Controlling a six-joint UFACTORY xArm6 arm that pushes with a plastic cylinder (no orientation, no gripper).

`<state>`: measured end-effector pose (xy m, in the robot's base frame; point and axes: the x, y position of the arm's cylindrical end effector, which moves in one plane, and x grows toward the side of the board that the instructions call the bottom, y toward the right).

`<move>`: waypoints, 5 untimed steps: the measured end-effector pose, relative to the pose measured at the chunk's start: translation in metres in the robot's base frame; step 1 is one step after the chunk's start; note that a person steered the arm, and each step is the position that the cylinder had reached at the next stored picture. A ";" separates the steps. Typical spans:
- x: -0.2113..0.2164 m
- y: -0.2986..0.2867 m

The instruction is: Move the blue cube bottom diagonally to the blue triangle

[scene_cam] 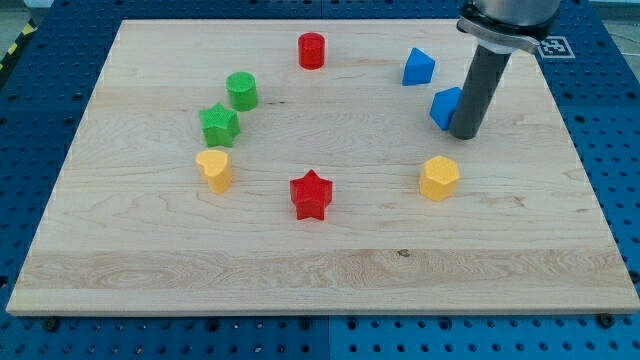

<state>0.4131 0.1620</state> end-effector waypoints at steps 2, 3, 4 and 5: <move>-0.007 -0.006; -0.009 -0.006; -0.012 -0.008; -0.017 -0.008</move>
<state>0.3963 0.1535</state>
